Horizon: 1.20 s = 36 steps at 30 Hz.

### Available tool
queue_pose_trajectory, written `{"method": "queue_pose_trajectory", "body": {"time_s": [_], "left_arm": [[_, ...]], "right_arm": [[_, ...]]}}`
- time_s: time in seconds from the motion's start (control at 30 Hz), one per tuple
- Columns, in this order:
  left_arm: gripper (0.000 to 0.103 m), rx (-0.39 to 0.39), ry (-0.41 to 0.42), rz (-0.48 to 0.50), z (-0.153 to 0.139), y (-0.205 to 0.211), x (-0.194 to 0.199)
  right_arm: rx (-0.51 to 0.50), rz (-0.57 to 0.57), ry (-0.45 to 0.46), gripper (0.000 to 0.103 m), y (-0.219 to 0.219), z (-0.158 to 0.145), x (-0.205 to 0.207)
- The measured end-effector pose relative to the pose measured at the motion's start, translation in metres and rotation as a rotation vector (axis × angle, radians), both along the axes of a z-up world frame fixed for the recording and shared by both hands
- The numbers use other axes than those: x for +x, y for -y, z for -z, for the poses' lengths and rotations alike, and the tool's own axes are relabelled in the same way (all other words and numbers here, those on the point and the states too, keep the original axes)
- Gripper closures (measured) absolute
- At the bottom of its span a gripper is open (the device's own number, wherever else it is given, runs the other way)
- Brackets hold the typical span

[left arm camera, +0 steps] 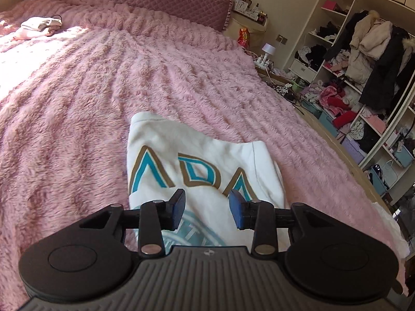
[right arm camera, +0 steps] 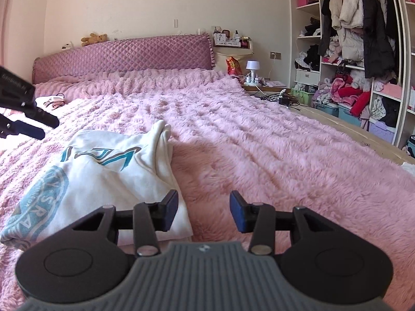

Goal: Fold small clothes
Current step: 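Open both grippers and withdraw from the folded sweatshirt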

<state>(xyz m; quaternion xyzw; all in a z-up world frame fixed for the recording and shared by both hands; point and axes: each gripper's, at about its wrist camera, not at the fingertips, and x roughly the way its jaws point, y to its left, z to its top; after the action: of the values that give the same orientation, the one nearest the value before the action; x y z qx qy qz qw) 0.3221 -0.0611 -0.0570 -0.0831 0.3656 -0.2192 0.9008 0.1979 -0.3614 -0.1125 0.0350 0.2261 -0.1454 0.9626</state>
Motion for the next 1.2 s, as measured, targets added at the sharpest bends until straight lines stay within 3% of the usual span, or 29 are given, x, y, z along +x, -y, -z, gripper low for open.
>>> {"method": "queue_pose_trajectory", "body": {"time_s": [0.13, 0.27, 0.5, 0.6, 0.63, 0.67, 0.77, 0.9, 1.0, 1.1, 1.2], "left_arm": [[0.06, 0.144, 0.027, -0.014, 0.017, -0.022, -0.061], [0.06, 0.134, 0.008, 0.031, 0.035, -0.026, -0.087], [0.06, 0.187, 0.004, 0.058, 0.057, -0.01, -0.086], [0.061, 0.15, 0.0, 0.043, 0.062, -0.013, -0.084], [0.07, 0.135, 0.006, 0.047, 0.061, -0.014, -0.084], [0.086, 0.118, 0.017, 0.056, 0.062, -0.014, -0.085], [0.093, 0.173, 0.046, 0.057, 0.063, -0.006, -0.088], [0.095, 0.228, 0.069, -0.008, 0.055, -0.004, -0.097], [0.096, 0.247, 0.003, -0.018, 0.066, -0.003, -0.088], [0.096, 0.278, -0.046, -0.003, 0.081, 0.003, -0.08], [0.095, 0.269, -0.029, 0.003, 0.071, -0.003, -0.087]], "right_arm": [[-0.027, -0.061, -0.021, 0.063, -0.023, -0.004, -0.004], [-0.069, -0.087, -0.039, 0.063, -0.039, -0.001, -0.003], [-0.121, -0.128, -0.087, 0.063, -0.053, 0.014, 0.009], [-0.123, -0.128, -0.089, 0.063, -0.055, 0.015, 0.011], [-0.121, -0.128, -0.09, 0.063, -0.055, 0.014, 0.012], [-0.12, -0.127, -0.091, 0.062, -0.055, 0.014, 0.013], [-0.124, -0.13, -0.092, 0.062, -0.056, 0.016, 0.016], [-0.139, -0.155, -0.092, 0.06, -0.06, 0.016, 0.018], [-0.156, -0.149, -0.104, 0.052, -0.062, 0.02, 0.017], [-0.143, -0.15, -0.132, 0.052, -0.058, 0.03, 0.02], [-0.139, -0.16, -0.122, 0.053, -0.054, 0.026, 0.019]]}}
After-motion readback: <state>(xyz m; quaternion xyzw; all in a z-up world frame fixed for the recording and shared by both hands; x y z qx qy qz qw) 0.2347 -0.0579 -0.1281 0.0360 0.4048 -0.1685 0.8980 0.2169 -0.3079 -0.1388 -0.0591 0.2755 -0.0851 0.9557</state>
